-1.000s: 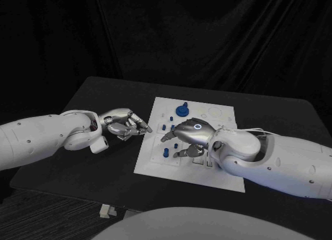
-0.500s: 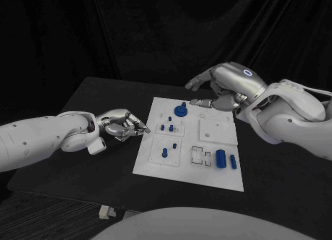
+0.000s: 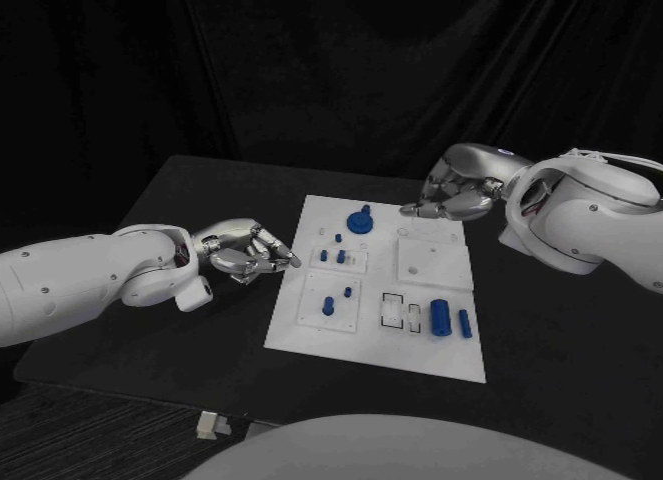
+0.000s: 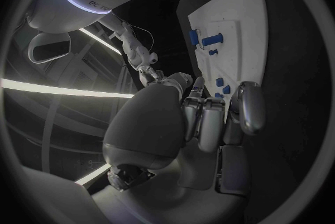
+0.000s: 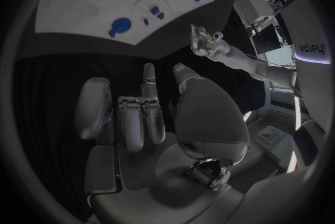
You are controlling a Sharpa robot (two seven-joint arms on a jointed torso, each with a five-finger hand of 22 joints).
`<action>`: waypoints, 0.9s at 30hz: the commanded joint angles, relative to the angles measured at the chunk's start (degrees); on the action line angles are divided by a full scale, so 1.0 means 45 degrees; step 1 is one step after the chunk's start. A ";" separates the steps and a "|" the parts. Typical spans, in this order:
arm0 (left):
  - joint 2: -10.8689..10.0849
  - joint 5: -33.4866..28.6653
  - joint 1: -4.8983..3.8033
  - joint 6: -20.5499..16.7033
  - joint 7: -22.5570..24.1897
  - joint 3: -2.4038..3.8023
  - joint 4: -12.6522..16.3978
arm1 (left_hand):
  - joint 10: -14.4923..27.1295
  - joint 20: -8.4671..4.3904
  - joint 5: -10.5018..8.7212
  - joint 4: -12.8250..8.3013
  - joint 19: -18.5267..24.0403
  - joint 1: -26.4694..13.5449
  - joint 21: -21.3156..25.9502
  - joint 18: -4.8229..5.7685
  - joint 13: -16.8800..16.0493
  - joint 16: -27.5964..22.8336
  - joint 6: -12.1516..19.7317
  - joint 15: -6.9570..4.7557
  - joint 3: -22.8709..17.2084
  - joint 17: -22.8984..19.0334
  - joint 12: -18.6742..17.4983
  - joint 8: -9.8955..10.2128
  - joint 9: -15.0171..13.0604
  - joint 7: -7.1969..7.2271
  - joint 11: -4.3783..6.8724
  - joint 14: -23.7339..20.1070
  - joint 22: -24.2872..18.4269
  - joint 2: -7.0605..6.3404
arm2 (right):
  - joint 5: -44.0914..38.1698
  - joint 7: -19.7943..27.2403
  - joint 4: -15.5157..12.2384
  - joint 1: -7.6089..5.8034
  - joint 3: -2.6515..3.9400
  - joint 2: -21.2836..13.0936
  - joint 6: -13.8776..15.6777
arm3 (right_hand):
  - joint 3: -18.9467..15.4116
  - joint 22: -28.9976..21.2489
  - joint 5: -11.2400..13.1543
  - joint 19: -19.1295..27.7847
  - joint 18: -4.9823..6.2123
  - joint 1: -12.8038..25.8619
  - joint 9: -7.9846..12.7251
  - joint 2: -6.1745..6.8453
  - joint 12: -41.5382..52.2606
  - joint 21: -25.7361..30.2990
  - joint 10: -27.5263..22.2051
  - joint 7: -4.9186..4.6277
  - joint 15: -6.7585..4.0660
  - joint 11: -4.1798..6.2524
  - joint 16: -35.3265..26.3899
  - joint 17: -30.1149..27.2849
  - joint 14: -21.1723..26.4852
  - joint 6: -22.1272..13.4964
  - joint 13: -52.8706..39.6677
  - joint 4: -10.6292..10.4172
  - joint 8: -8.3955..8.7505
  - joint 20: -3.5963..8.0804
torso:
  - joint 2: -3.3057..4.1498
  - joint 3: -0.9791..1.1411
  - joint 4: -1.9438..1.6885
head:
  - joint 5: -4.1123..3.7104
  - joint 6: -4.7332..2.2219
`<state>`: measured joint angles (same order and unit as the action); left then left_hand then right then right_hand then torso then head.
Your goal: Assemble the parts on the task board
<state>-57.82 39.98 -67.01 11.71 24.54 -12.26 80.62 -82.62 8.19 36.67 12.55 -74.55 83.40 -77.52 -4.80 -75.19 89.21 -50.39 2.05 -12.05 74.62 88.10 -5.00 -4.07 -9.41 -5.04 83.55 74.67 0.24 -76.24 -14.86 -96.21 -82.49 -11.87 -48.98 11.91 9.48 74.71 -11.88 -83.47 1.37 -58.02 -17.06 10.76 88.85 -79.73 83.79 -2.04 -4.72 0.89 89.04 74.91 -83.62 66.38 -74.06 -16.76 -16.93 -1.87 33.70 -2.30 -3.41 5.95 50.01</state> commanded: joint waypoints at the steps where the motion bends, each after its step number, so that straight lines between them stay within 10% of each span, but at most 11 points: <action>1: 0.0025 -0.0081 0.0020 -0.0090 0.0103 0.0008 0.0024 | -0.1640 0.0024 0.0205 -0.0156 -0.0037 -0.0155 0.0076 0.0118 -0.3292 0.0176 -0.0152 -0.0004 -0.0597 0.3418 0.0423 -0.0248 -0.0079 -0.0020 0.0016 0.1433 0.1461 0.0117 | -0.0936 -0.2901 -0.0012 0.0060 0.0013 0.0055 -0.3790 | -0.0225 0.2938 0.0503 -0.0852 0.0053 0.1272 -0.0299 0.0221 0.0255 -0.0651 0.1381 0.0135 -0.0150 0.0214 0.0214 0.3353 -0.1418 0.0773 -0.3542 -0.0089 -0.0239 0.0168 | 0.0051 0.0004 -0.0005 | -0.0056 -0.0002; 11: 0.0123 -0.0081 0.0021 -0.0011 0.0048 0.0008 0.0015 | -0.1640 0.0031 0.0244 -0.0189 -0.0103 -0.0125 0.0027 0.0131 -0.3292 0.0176 -0.0155 -0.0004 -0.0709 0.3418 0.0423 -0.0242 -0.0069 -0.0021 0.0014 0.1433 0.1503 0.0206 | -0.1319 -0.4406 0.0072 0.0301 0.0013 0.0370 -0.5786 | -0.0136 0.2795 0.0954 -0.0599 0.0159 0.2719 -0.0729 0.0105 0.0255 -0.0286 0.1381 0.0774 -0.0544 0.0828 0.0214 0.3353 -0.1418 0.2677 -0.3542 -0.0093 -0.0556 0.0432 | 0.0099 0.0011 -0.0020 | -0.0162 -0.0002; 27: 0.0155 -0.0081 0.0022 0.0016 -0.0018 0.0008 -0.0011 | -0.1640 0.0032 0.0250 -0.0202 -0.0127 -0.0115 0.0009 0.0136 -0.3292 0.0176 -0.0155 -0.0003 -0.0743 0.3418 0.0423 -0.0240 -0.0066 -0.0022 0.0014 0.1433 0.1518 0.0228 | -0.0194 -0.4838 0.0631 0.1041 0.0012 0.0657 -0.6576 | 0.0346 0.2719 0.1239 -0.0480 0.0211 0.2784 -0.0523 -0.0530 0.0255 -0.0111 0.1381 0.0679 -0.0595 0.0751 0.0214 0.3353 -0.1418 0.2646 -0.3542 -0.0043 0.0189 0.0579 | 0.0090 0.0015 -0.0034 | -0.0199 -0.0002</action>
<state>-57.19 39.98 -67.01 11.57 24.24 -12.26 80.51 -82.63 8.19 36.68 12.07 -74.58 83.10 -77.53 -4.79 -75.26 89.21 -50.40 2.05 -13.94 74.62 88.11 -5.00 -4.07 -9.41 -5.05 83.55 74.67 0.55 -78.14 -34.55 -93.49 -77.99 -11.84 -46.03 -15.92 9.49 74.71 -6.56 -84.03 1.39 -45.66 -19.40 9.15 88.85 -81.13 83.83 1.09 -7.23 4.39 89.04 74.91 -84.19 77.91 -74.07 -16.75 -16.96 0.43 34.04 -2.22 -3.52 5.08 50.01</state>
